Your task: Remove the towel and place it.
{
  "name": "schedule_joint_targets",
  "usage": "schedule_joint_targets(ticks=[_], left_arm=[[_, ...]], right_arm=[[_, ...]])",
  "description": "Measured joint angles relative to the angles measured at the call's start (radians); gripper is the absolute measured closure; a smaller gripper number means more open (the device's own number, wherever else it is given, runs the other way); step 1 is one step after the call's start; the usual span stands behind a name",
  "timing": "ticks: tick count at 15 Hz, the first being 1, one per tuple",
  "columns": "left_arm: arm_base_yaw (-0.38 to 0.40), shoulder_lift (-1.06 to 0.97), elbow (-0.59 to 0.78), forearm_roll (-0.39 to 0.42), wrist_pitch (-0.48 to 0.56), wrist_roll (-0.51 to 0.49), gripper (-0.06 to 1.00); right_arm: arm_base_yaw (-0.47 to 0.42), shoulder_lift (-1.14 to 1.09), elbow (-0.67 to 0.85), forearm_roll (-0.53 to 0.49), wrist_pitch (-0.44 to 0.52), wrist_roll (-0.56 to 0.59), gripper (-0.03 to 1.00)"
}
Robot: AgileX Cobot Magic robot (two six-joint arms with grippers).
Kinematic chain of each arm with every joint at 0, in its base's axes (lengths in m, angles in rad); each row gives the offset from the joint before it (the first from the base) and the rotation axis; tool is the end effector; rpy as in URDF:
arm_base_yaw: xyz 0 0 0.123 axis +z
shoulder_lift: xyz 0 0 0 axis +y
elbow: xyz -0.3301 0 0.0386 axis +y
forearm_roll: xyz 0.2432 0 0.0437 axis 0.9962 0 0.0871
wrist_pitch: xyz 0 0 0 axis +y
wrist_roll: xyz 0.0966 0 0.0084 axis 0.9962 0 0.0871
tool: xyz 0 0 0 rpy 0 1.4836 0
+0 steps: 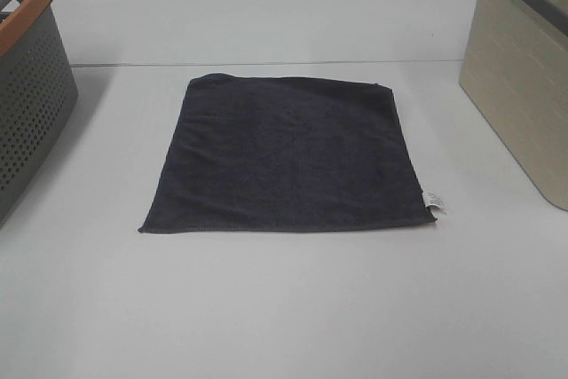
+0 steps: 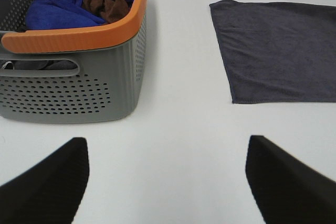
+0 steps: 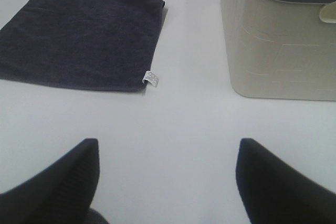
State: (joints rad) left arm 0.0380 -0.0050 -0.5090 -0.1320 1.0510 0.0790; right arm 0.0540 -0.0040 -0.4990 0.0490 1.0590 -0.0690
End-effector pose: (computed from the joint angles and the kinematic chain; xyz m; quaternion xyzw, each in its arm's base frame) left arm -0.0527 -0.0131 0.2760 0.0200 0.8449 -0.0348 0.5334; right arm -0.0520 0.0013 0.2720 -0.0533 0.8501 0.0206 0.5235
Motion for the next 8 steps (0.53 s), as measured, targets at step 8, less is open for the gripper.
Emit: schedule_joint_targets(ticks=[8], left_arm=[[0.000, 0.000, 0.000, 0.000, 0.000, 0.000, 0.18]], right_arm=[[0.000, 0.000, 0.000, 0.000, 0.000, 0.000, 0.25]])
